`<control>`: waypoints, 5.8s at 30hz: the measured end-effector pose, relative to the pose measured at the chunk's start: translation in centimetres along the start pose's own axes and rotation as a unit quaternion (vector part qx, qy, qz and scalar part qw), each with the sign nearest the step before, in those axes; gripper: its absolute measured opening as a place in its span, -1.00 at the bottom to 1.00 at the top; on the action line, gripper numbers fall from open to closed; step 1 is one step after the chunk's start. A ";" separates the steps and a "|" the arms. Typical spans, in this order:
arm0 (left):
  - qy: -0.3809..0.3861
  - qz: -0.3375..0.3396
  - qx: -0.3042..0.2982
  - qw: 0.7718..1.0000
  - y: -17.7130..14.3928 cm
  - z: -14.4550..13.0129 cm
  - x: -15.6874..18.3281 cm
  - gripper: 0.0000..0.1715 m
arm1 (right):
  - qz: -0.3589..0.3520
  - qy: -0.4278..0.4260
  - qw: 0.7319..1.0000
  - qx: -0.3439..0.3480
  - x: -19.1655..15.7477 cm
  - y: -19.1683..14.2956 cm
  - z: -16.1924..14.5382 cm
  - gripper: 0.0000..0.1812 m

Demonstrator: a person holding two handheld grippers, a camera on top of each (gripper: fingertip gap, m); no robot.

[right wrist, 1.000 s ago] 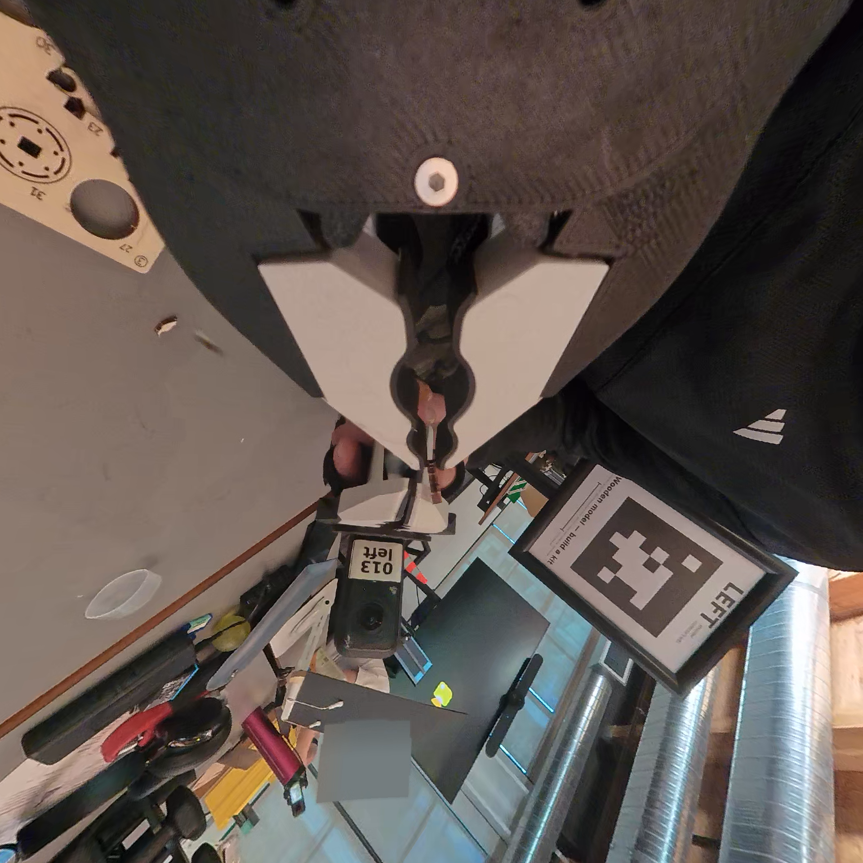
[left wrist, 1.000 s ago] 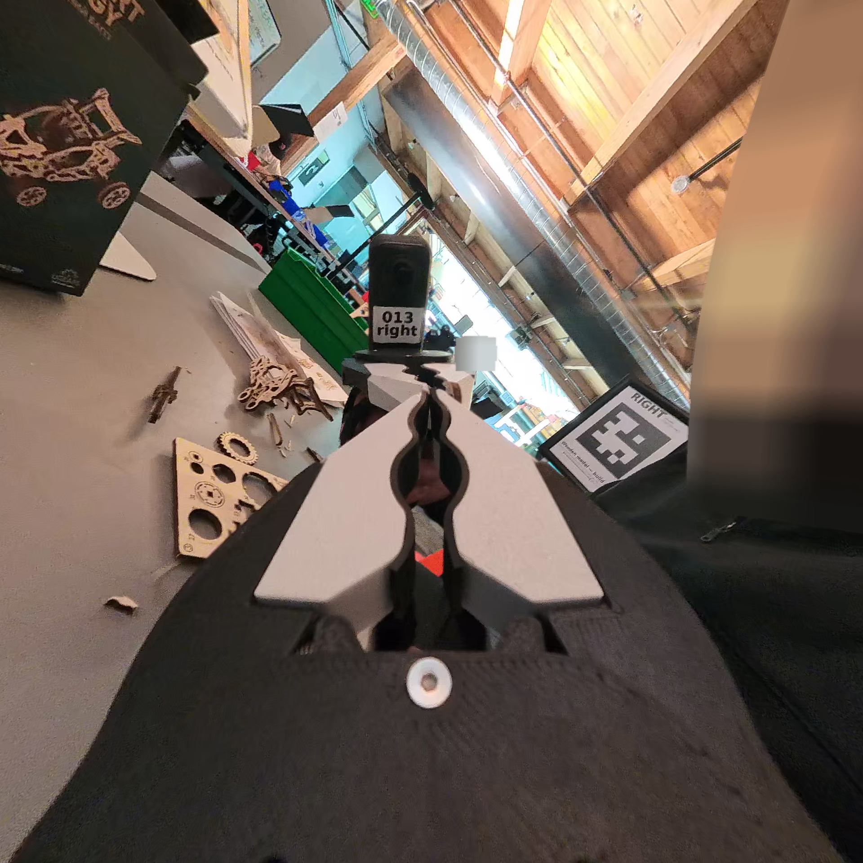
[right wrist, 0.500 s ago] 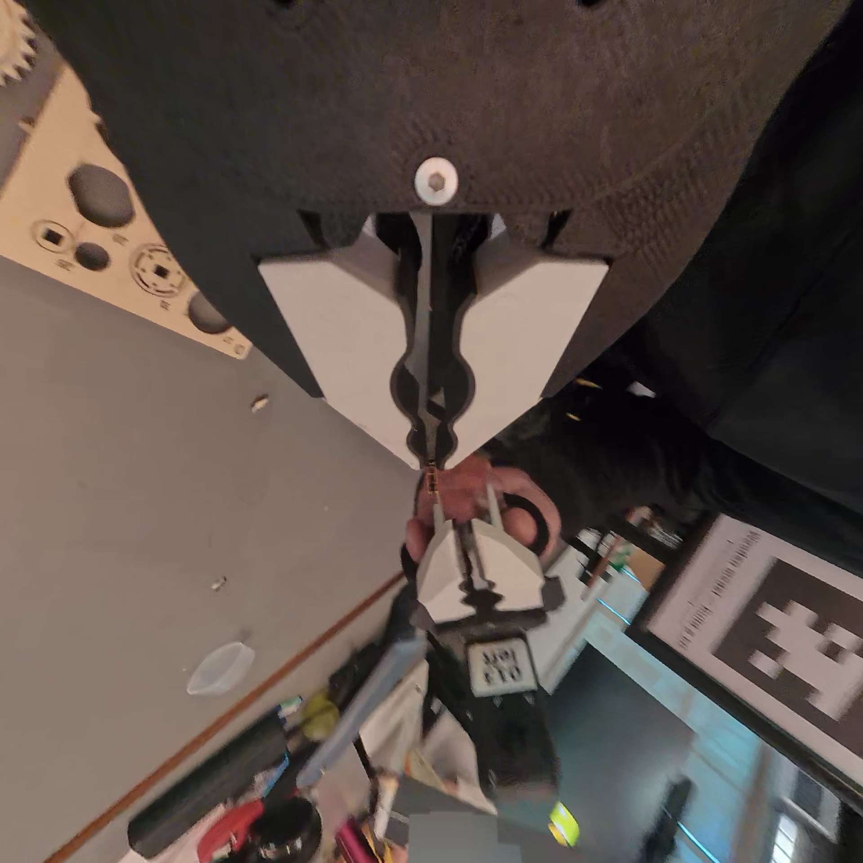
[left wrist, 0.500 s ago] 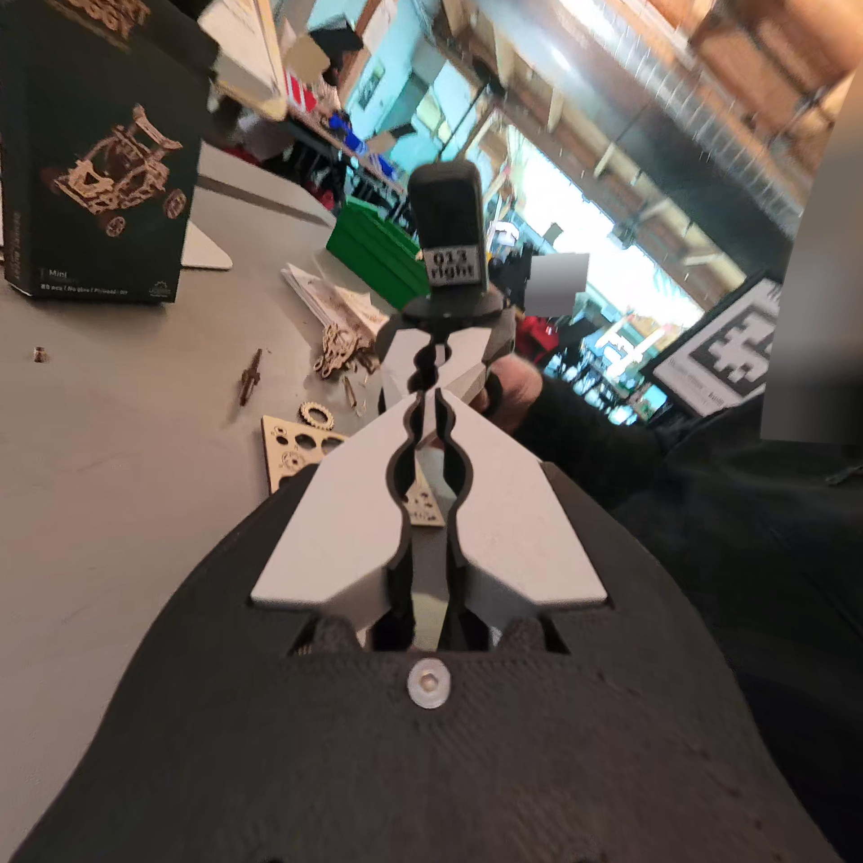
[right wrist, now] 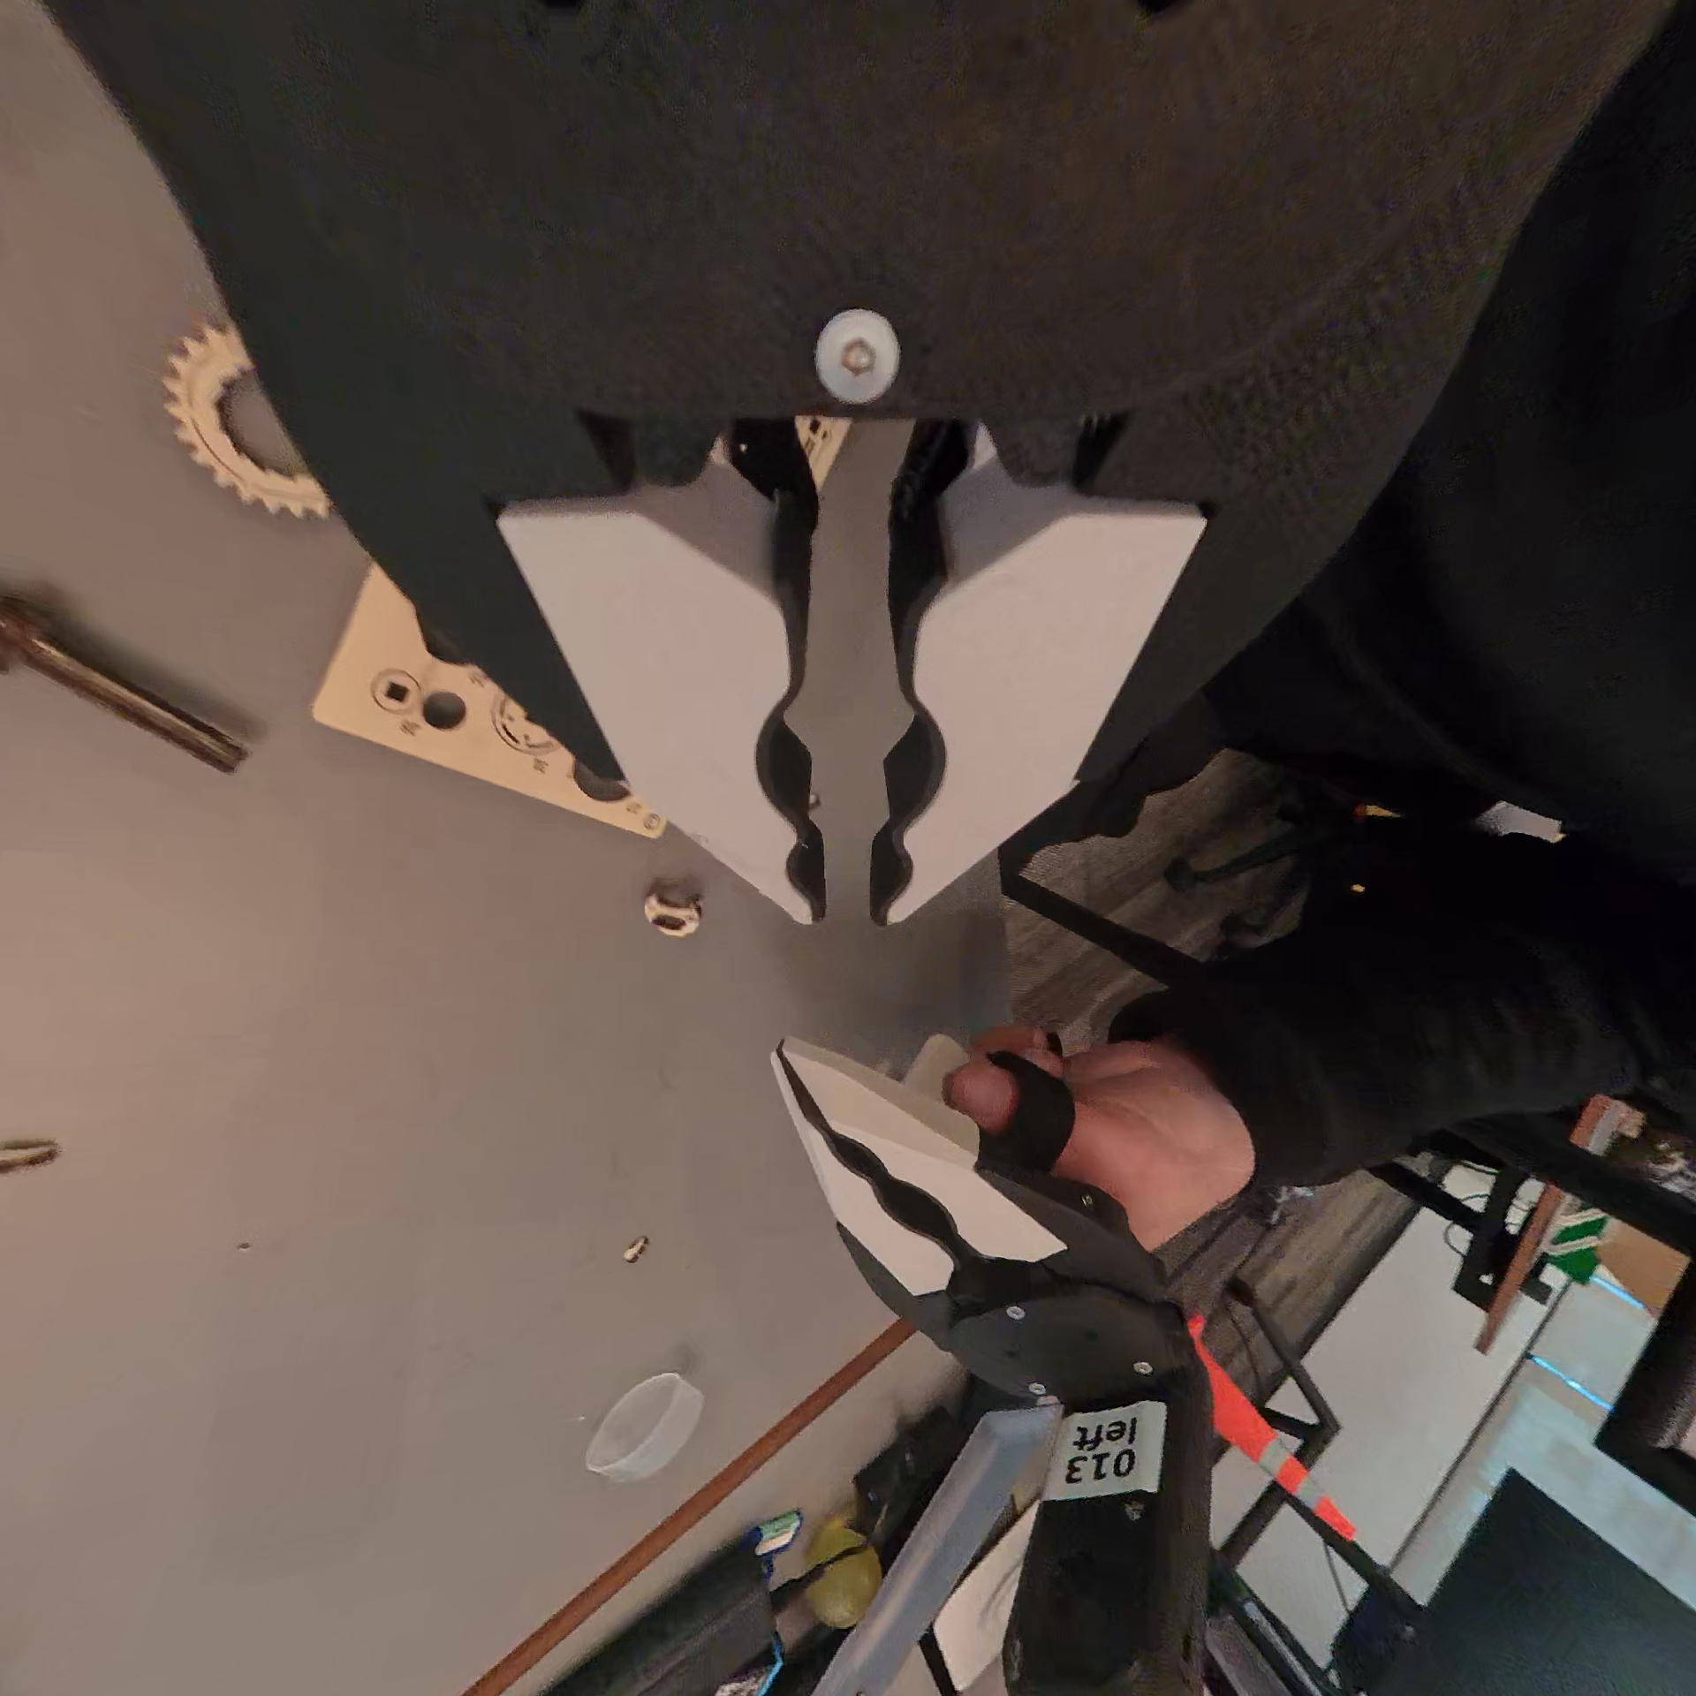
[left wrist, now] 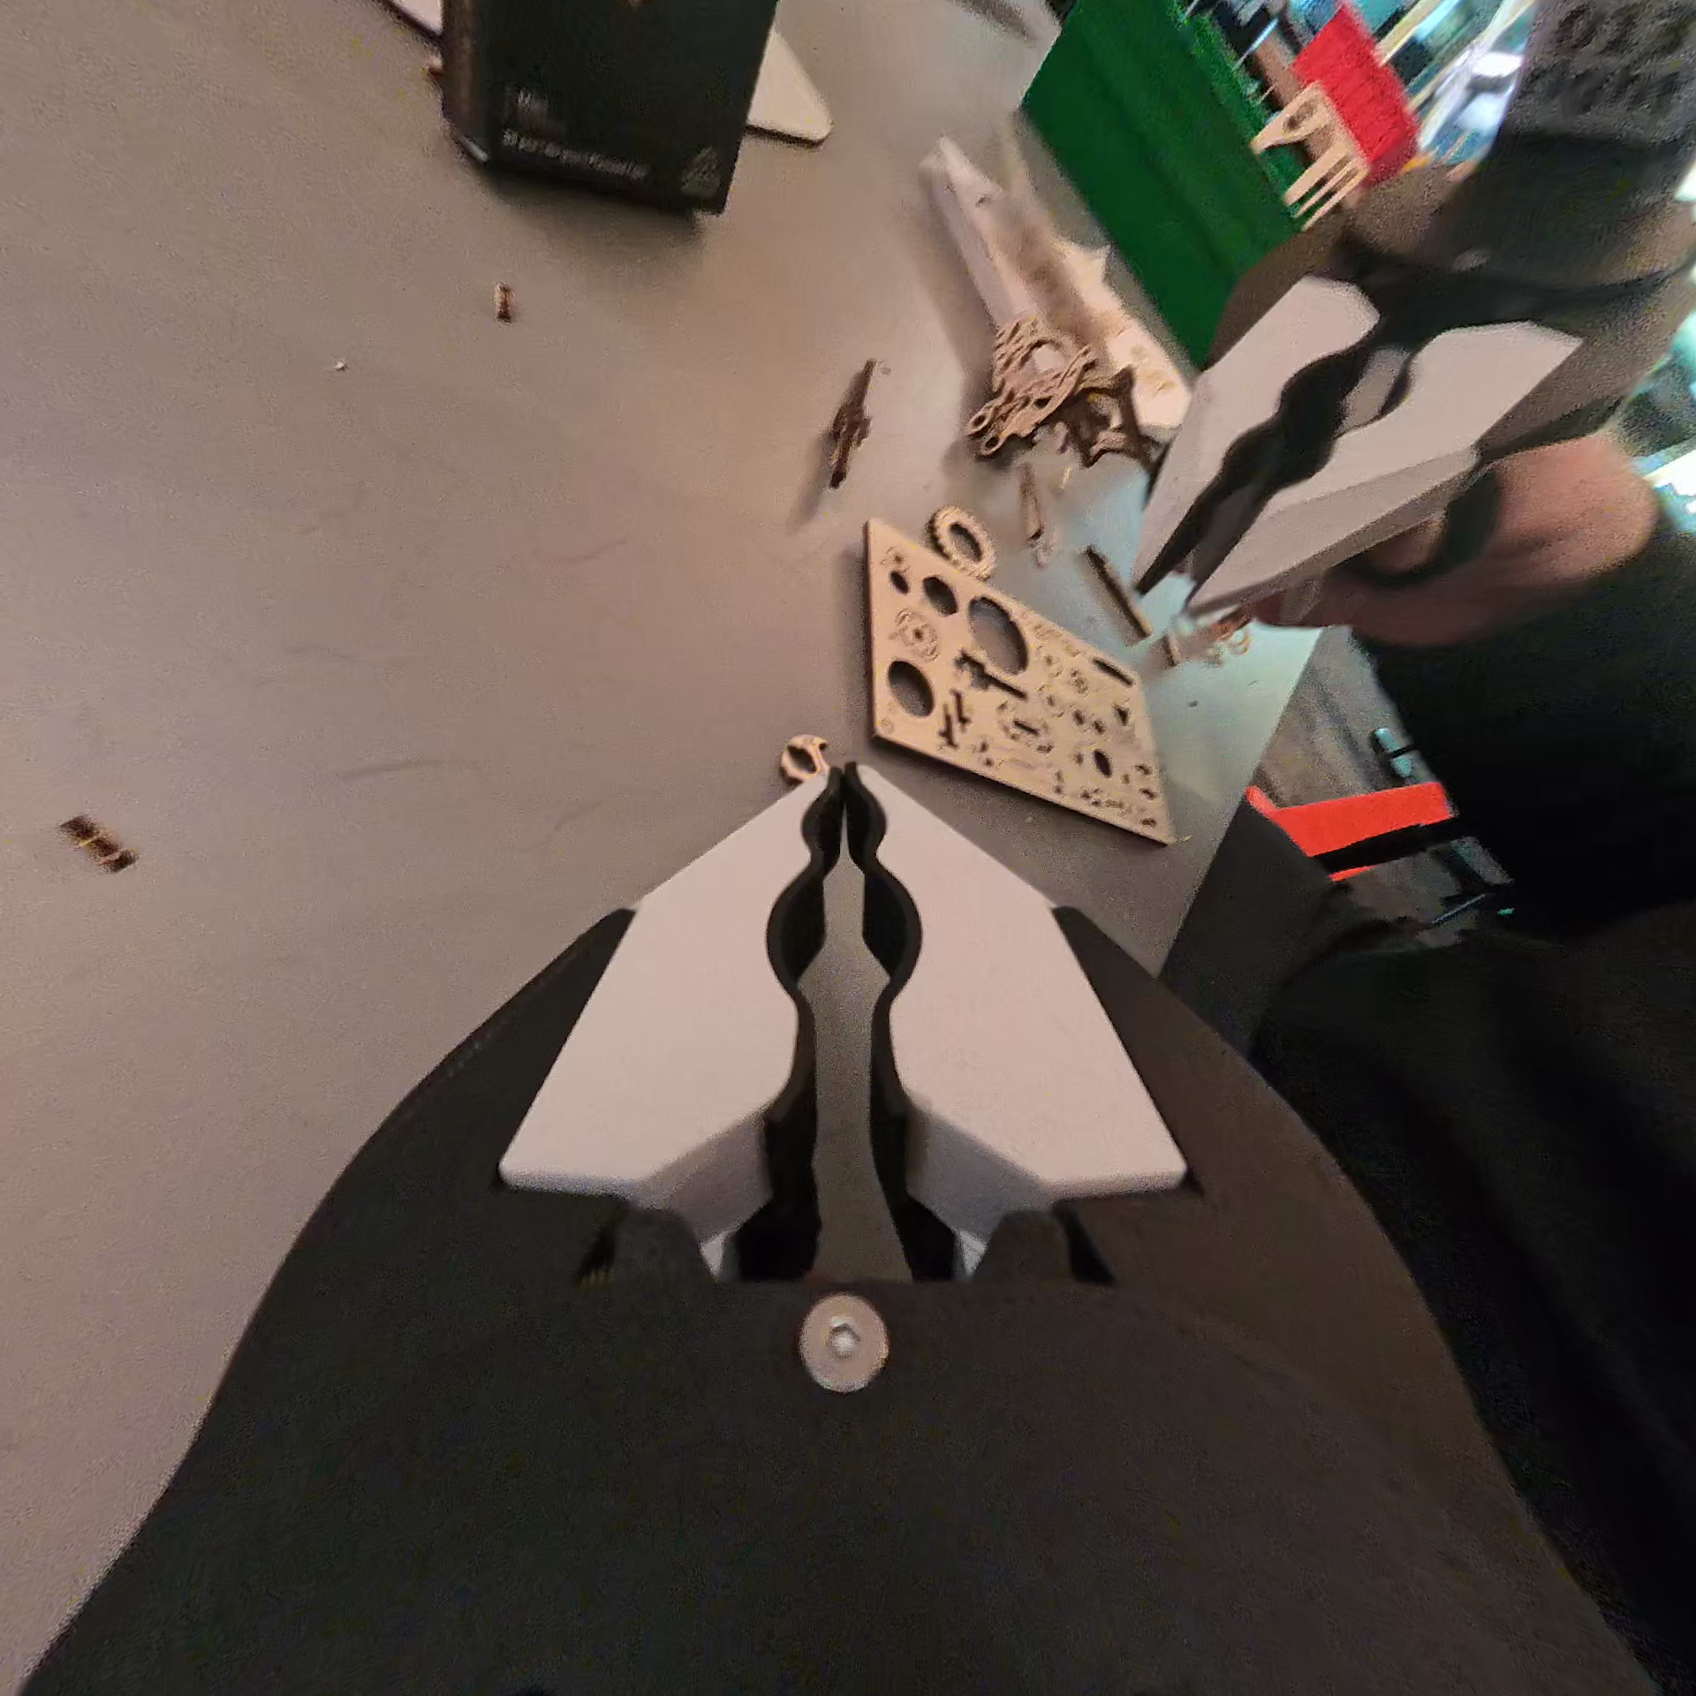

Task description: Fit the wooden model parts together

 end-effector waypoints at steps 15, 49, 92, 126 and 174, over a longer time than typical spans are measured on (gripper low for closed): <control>0.158 0.084 -0.128 0.976 4.1 -1.1 0.5 -0.65 | -0.070 -0.020 0.997 0.011 -0.2 -7.3 -1.8 -0.94; 0.281 0.172 -0.118 0.937 5.6 8.0 -3.1 -0.66 | -0.105 -0.011 0.991 0.081 -2.8 -15.6 -5.5 -1.00; 0.106 0.095 -0.164 0.976 1.9 -4.9 1.2 -0.93 | -0.288 0.041 0.957 0.011 0.8 -24.8 -18.2 -1.00; 0.219 0.158 -0.116 0.956 3.9 -4.7 2.8 -0.50 | -0.275 0.037 0.959 0.049 0.2 -23.9 -16.7 -1.00; 0.328 0.137 -0.155 0.922 4.9 -6.1 5.0 -0.51 | -0.257 0.047 0.964 0.059 0.5 -24.0 -17.1 -1.00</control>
Point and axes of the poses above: each gripper's, where its closed fingertips meet, y out along the fingers, z out of its top, x = y × z across the jaws, the point moved 4 cm from there along -y, back along the fingers, and after that the axes turned 3 degrees about -z, right-handed, at the moved point
